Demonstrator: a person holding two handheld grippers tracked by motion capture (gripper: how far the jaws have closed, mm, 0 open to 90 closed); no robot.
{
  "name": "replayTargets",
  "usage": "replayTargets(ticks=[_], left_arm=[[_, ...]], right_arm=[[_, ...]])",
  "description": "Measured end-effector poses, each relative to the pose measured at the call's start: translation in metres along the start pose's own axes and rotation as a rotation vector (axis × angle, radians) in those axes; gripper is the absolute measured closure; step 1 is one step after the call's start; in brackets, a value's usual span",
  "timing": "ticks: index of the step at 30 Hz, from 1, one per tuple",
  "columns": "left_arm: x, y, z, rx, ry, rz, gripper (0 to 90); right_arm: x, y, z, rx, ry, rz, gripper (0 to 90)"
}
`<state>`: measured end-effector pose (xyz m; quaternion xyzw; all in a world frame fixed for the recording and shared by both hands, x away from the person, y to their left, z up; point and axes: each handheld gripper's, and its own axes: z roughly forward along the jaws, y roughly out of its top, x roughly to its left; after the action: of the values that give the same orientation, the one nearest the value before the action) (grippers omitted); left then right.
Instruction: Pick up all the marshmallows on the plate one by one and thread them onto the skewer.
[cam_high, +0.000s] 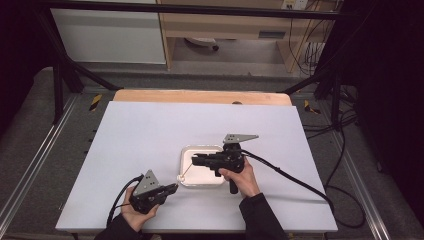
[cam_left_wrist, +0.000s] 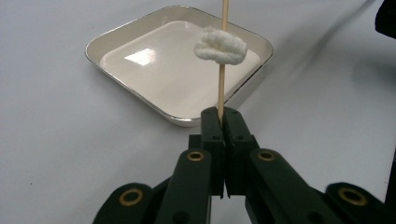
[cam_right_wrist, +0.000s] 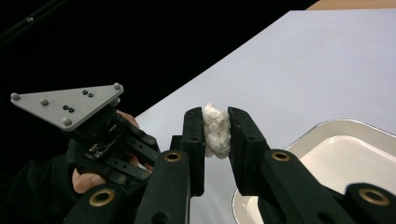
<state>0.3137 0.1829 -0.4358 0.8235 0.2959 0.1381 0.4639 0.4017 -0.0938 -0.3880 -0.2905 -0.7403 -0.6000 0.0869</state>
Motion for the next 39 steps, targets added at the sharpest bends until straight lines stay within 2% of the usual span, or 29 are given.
replayTargets(ticks=[16, 39], left_arm=[[-0.002, 0.000, 0.002, 0.019, -0.007, 0.007, 88.9], [-0.002, 0.000, 0.003, 0.025, -0.007, 0.011, 88.9]], right_arm=[[0.003, -0.007, 0.004, 0.009, -0.011, -0.027, 78.8], [0.004, -0.013, 0.007, 0.019, -0.006, -0.037, 79.7]])
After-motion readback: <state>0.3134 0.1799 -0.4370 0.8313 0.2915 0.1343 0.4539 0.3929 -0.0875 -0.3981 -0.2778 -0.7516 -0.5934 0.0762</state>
